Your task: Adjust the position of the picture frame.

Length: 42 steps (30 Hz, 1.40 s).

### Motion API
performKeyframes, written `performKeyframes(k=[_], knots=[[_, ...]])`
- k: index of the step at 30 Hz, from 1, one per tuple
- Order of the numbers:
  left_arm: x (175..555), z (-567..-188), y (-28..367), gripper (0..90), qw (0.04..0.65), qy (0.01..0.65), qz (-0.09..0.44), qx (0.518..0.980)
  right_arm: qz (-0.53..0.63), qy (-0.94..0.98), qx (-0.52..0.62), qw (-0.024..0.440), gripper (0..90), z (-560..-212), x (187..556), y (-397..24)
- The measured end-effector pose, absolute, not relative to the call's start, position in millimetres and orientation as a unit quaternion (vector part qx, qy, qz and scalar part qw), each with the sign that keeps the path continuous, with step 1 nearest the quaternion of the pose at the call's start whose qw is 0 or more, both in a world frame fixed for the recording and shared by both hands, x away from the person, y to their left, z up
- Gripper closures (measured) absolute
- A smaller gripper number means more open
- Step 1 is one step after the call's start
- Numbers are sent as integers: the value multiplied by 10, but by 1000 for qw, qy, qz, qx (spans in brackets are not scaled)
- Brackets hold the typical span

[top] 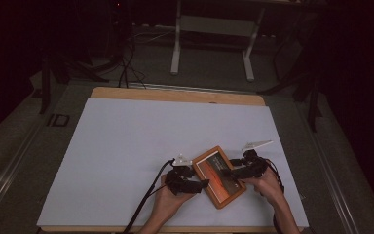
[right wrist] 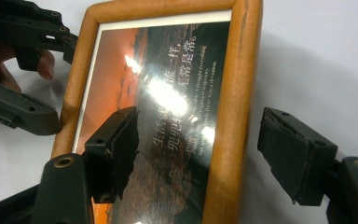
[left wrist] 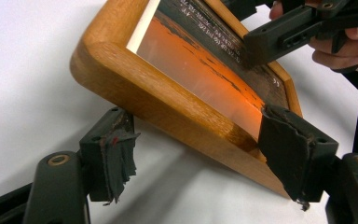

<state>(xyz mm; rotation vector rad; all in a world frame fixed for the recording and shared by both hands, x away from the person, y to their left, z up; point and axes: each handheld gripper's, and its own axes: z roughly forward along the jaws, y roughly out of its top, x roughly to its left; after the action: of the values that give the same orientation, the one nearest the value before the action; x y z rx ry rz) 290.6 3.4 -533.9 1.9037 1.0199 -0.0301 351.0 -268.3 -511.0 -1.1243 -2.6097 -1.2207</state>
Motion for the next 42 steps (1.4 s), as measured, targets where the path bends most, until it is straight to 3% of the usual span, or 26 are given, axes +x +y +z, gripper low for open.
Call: performKeyframes(k=[8, 15, 29, 42], knots=[[2919, -5344, -55, 284, 460, 429, -19, 778, -383, -848, -363, 50, 305, -5169, 3520, -2675], [2973, -5325, -10, 380, 459, 454, -33, 763, -384, -844, -370, 54, 351, -5159, 3500, -2704], [3088, -5076, 173, 559, 486, 439, -42, 755, -448, -803, -386, 81, 571, -5072, 3473, -2888], [3123, -4853, 422, 665, 517, 420, -32, 745, -486, -798, -355, 43, 644, -4935, 3420, -2755]])
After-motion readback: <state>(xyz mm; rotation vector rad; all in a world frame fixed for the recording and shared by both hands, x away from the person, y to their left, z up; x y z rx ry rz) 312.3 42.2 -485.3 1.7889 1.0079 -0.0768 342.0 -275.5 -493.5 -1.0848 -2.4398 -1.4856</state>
